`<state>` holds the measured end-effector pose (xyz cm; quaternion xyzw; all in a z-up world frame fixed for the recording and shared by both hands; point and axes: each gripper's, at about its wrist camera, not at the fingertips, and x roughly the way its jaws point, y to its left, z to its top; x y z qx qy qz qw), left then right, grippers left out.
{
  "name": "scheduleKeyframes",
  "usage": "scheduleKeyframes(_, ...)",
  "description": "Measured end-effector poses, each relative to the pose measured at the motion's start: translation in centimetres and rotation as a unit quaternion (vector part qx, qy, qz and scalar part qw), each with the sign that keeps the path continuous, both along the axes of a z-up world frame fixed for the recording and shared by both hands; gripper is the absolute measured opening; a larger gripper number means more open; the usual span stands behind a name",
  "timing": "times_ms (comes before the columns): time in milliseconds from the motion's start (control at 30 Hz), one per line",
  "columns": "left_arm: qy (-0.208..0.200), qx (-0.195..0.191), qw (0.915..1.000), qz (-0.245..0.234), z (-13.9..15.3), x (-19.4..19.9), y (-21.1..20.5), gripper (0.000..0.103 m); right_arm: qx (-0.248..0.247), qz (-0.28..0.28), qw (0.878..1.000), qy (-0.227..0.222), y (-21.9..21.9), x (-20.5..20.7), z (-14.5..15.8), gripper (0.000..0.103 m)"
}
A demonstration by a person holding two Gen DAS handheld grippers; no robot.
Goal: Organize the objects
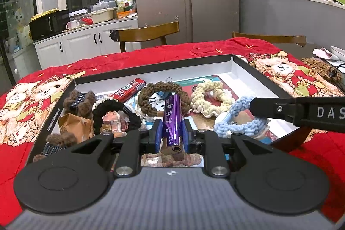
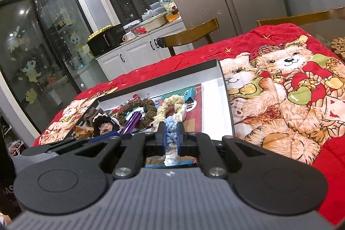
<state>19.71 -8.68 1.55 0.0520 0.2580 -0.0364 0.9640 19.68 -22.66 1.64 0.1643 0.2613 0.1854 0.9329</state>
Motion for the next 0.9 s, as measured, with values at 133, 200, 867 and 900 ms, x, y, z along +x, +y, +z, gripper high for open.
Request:
scheduleKeyframes(133,-0.003,0.003,1.0000,0.001,-0.1,-0.1,0.0,0.023,0.005,0.001,1.000,0.000,0.1,-0.1,0.0,0.011)
scheduleKeyframes(200,-0.004,0.003,1.0000,0.001,-0.1,-0.1,0.0,0.023,0.003,0.001,1.000,-0.001,0.1,0.0,0.0,0.011)
scheduleKeyframes(867,-0.034,0.013,0.9993,0.008,1.7,-1.6,-0.2,0.074,0.012,-0.010,0.999,-0.041,-0.7,-1.7,2.8,0.076)
scheduleKeyframes(900,-0.043,0.020,0.9988,0.007,2.0,-1.9,-0.4,0.075,0.013,-0.006,0.999,-0.046,-0.8,-1.9,3.2,0.078)
